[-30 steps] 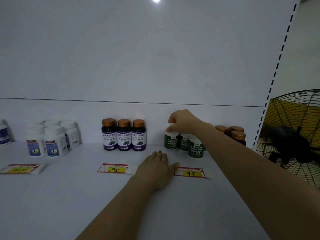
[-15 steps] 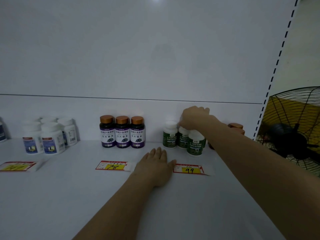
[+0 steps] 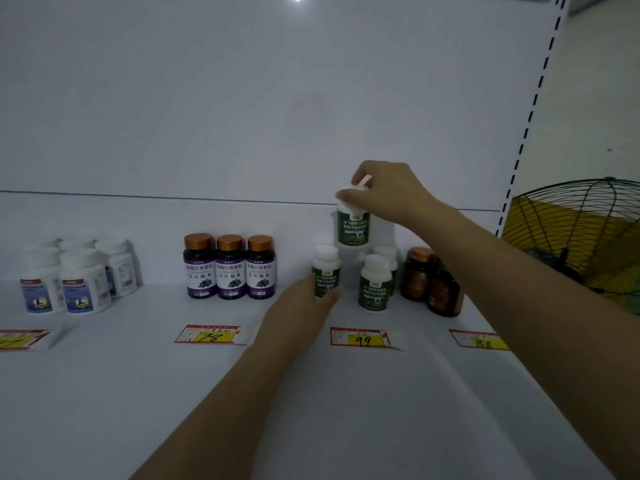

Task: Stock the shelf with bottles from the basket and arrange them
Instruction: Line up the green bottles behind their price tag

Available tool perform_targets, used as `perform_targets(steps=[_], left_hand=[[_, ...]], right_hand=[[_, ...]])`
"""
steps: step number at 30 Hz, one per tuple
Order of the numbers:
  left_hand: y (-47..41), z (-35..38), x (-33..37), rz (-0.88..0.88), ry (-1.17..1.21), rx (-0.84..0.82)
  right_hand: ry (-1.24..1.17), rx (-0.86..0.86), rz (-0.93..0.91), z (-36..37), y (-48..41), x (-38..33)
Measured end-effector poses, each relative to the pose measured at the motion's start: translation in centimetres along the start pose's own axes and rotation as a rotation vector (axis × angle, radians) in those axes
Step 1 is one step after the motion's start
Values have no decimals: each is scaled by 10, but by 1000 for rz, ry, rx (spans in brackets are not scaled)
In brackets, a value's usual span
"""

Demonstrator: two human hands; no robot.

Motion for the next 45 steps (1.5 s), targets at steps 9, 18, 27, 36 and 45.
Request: perform_targets(steps=[9,18,27,36,45], left_hand=[[-9,-5,12,-208,662,-110],[-5,-1,7,-252,727,-237],[-3,0,9,-228,673,-278],[-1,-1,14,-134,570,-218],[-2,-2,17,-171,835,-292]], right_hand=[[-357,-13,228,19,51,4],[-563,-116,262,43,68,36],[-662,-91,248,38,78,36],[-573,-59,270,36,77,30],[-835,-115,334,24,76,30]])
Point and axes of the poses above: each hand's wrist, its own y-axis away from the middle knuckle, its own z-axis out of the palm, x = y × z, the point moved 3 cm from there along -y, towards the middle knuckle, and after that the axes turned 12 degrees about x, right-handed, at the moved point
